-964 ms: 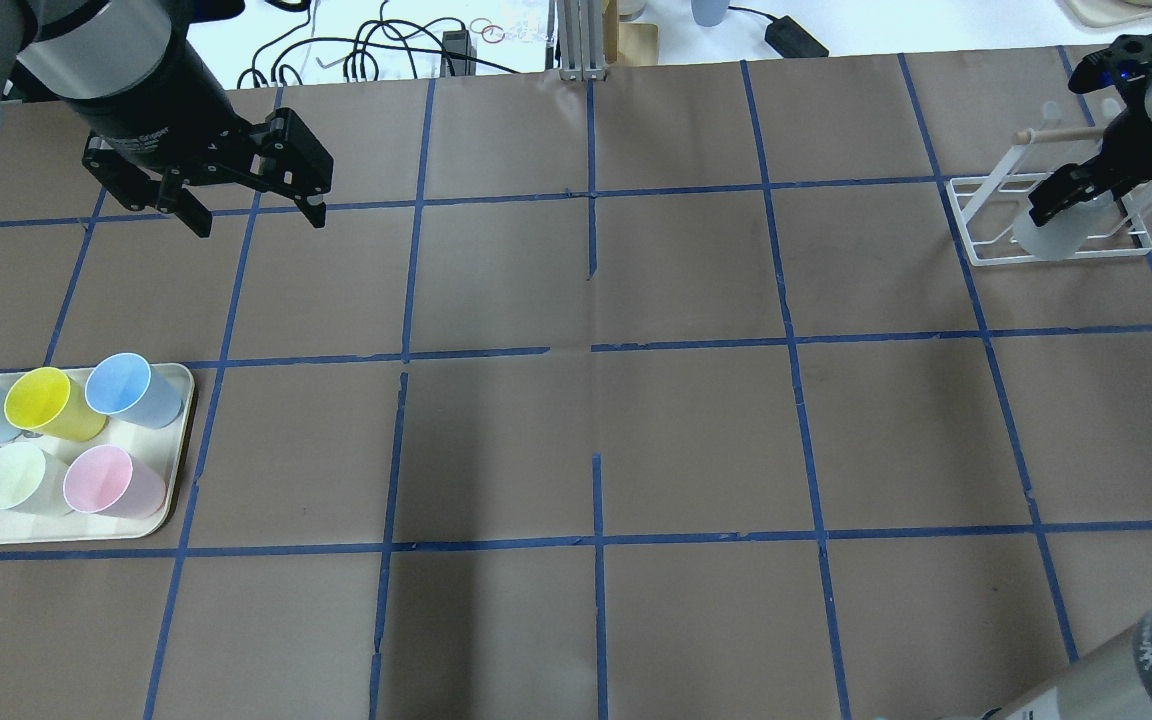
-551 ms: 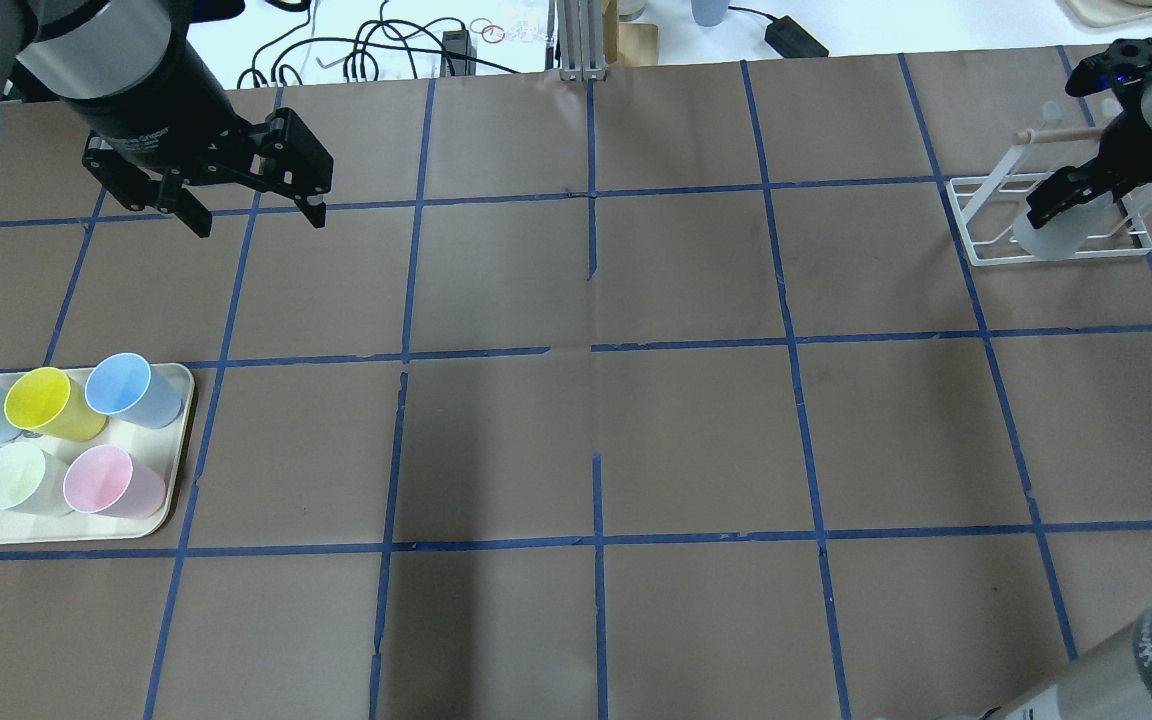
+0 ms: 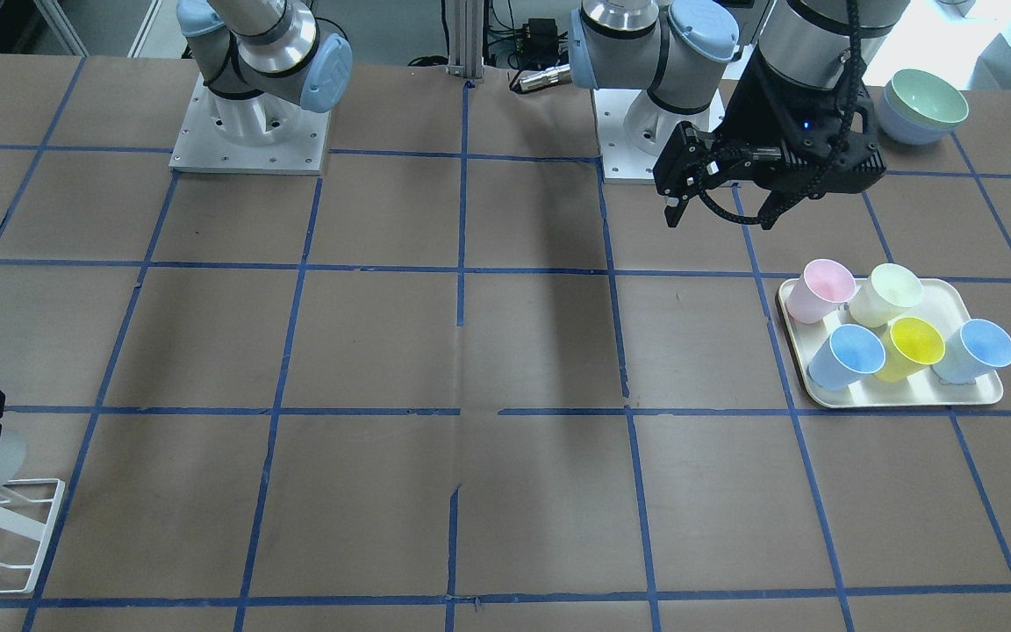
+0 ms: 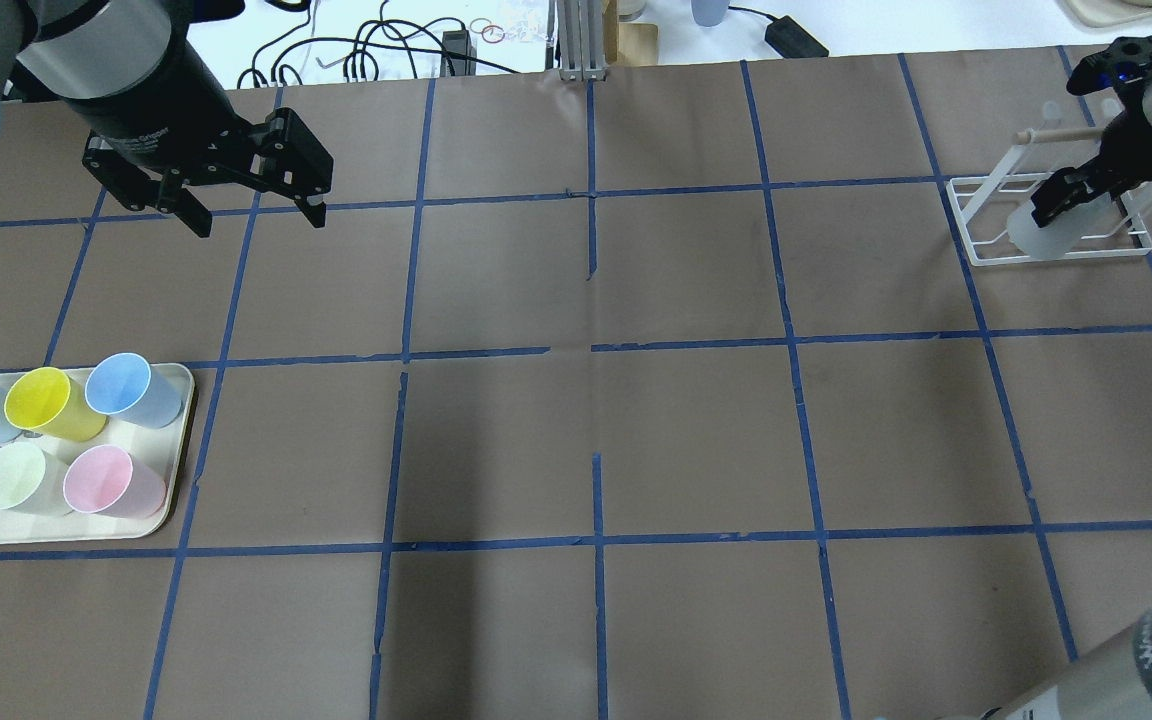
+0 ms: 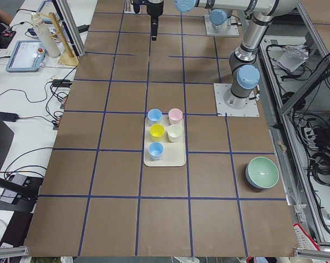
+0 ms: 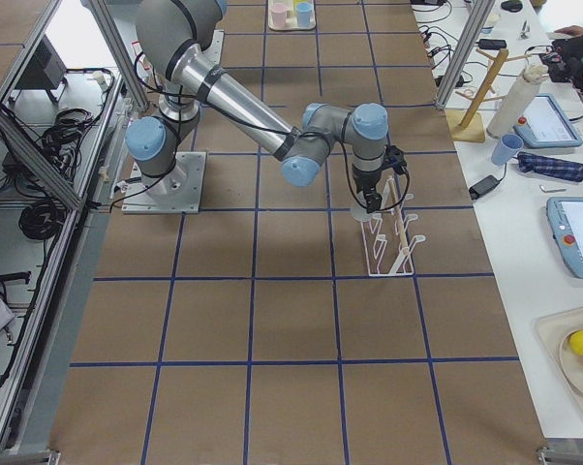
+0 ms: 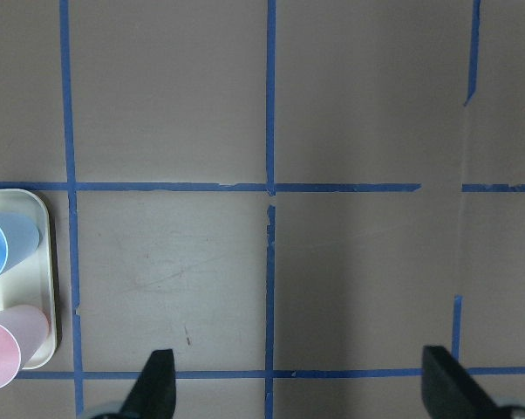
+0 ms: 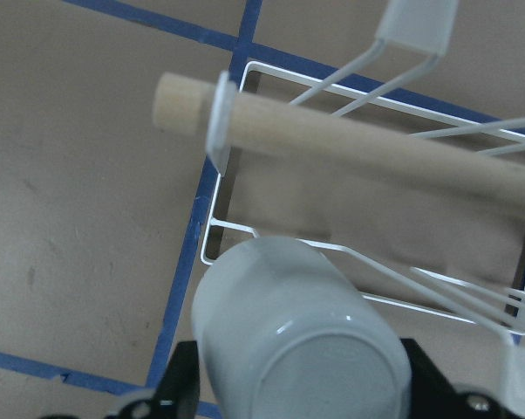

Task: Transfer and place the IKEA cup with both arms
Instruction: 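Close the right gripper on the white cup's base in the rack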

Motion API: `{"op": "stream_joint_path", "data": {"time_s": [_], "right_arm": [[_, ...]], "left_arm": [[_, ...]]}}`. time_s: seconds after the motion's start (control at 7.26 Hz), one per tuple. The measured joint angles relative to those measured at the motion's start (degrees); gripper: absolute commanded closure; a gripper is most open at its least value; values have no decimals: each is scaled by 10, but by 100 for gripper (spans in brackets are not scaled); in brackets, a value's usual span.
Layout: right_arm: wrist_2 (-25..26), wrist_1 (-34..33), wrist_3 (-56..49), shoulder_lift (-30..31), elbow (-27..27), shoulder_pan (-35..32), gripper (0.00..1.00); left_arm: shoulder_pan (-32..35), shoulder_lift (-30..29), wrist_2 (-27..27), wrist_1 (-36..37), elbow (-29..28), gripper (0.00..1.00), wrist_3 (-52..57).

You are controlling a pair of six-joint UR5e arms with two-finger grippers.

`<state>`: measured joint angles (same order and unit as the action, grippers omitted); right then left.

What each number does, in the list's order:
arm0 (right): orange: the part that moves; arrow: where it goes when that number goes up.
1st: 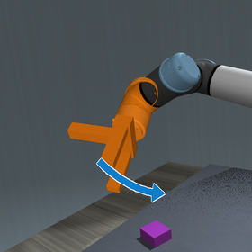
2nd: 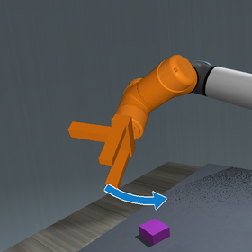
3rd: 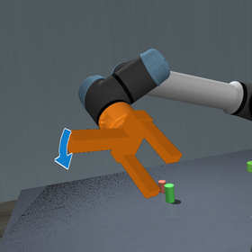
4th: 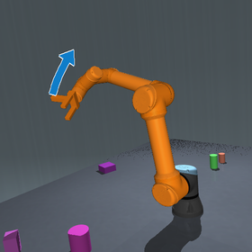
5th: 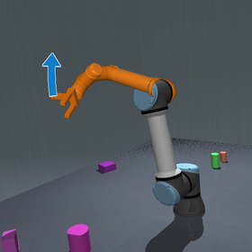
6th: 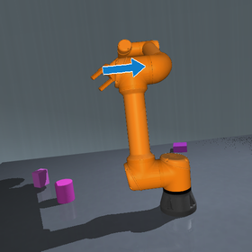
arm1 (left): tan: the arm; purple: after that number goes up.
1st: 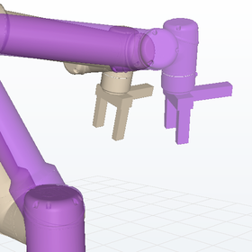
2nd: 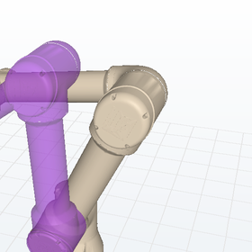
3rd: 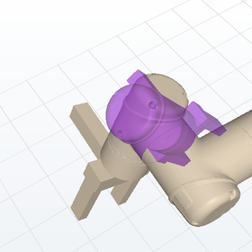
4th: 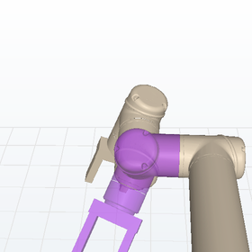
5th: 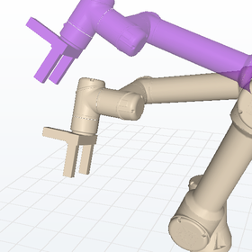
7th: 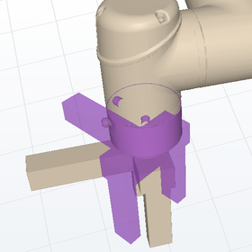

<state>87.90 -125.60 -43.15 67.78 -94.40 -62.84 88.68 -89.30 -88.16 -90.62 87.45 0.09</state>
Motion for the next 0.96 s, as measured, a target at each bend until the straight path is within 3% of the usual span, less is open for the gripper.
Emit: {"op": "stream_joint_path", "data": {"time_s": [0.28, 0.96], "right_arm": [[0, 0, 0, 1, 0, 0, 71], [10, 29, 2, 13, 28, 0, 77]], "left_arm": [[0, 0, 0, 0, 0, 0, 0], [0, 0, 0, 0, -1, 0, 0]]}}
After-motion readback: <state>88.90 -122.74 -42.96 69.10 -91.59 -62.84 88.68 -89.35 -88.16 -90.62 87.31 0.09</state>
